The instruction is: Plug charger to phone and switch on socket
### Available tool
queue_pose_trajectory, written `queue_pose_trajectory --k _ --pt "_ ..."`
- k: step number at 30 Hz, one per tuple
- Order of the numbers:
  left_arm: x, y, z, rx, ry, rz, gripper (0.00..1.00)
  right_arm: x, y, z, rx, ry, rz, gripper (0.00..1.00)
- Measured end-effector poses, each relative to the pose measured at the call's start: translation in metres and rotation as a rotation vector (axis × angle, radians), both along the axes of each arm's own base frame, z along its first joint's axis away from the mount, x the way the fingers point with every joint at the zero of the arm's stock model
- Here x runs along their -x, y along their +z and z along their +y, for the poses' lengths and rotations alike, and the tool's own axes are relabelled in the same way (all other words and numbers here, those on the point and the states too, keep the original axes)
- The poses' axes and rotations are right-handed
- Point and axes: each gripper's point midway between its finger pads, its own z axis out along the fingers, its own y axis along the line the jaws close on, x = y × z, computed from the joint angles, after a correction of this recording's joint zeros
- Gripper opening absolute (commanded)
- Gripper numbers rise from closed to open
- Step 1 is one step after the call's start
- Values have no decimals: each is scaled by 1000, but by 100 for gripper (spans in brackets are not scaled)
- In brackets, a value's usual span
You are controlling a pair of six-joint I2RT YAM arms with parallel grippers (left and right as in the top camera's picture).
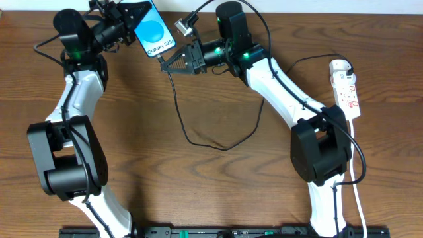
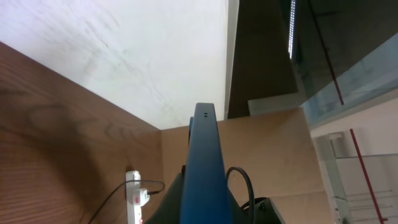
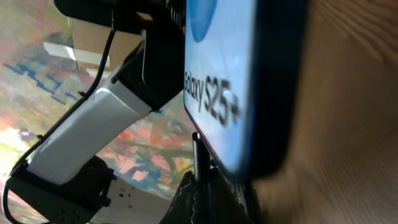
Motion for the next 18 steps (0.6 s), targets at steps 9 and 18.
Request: queue_pose_trajectory --k 9,18 --pt "1 0 5 -1 1 0 7 -14 -3 -6 14 -57 -5 1" --pt "1 0 4 -1 -1 0 8 -14 -3 -5 16 -60 -7 1"
